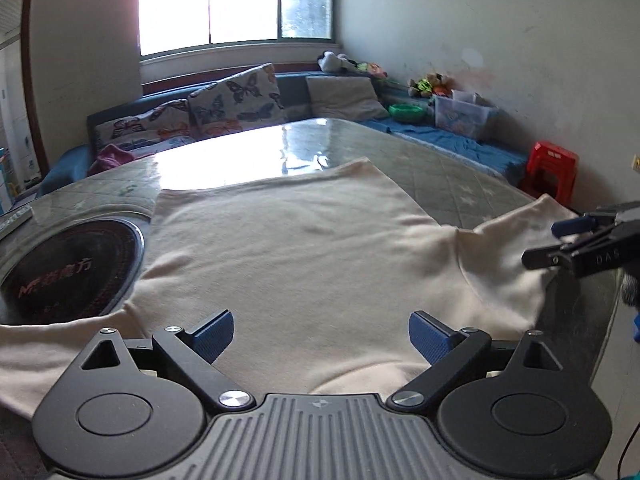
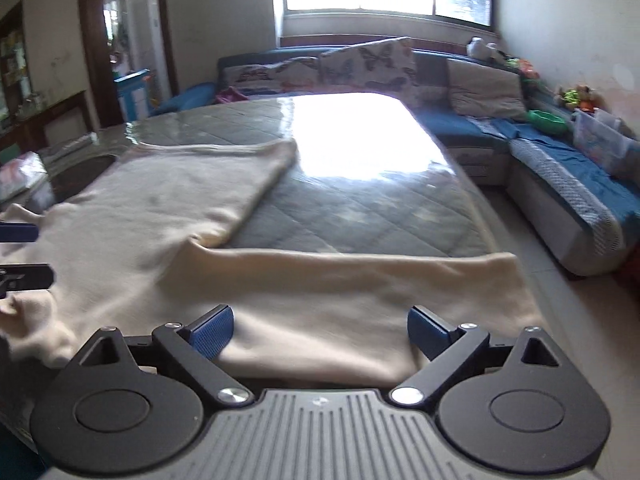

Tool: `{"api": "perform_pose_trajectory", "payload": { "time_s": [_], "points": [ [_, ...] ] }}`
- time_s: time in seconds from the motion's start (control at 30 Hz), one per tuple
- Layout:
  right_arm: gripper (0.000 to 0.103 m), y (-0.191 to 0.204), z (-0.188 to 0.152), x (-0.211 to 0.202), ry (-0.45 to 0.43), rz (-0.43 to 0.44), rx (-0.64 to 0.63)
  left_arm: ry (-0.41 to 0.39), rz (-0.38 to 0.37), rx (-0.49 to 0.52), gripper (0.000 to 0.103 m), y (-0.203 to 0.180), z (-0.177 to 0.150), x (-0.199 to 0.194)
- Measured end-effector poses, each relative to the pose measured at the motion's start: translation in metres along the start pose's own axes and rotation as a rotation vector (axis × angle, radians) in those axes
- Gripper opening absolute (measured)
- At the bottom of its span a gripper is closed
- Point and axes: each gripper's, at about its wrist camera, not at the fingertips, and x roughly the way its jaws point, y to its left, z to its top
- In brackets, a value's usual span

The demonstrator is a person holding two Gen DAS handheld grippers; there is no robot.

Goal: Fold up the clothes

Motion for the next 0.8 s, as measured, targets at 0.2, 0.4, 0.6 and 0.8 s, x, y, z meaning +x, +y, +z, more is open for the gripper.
{"api": "perform_pose_trajectory", "payload": {
  "time_s": [0.2,0.4,0.6,0.8],
  "points": [
    [0.103,-0.019,-0.010,-0.007,-0.003,-0.075,0.038,0.024,-0.018,0.018,0.096,-0.009,-0.006,0.005],
    [0.103,-0.028,-0.010,-0.005,-0.009,-0.132,0.070,0.045,-0.021,-0.005,0.099,-0.009,-0.007,0.007],
    [0.103,-0.046,-0.012,-0.003,-0.011,-0.202,0.137,0.063,-0.024,-0.035,0.103,-0.008,-0.008,0.008],
    [0.099,-0.055,-0.016,-0.013,-0.015,-0.171,0.197,0.061,-0.012,-0.042,0.103,-0.008,-0.007,0.008]
  ]
}}
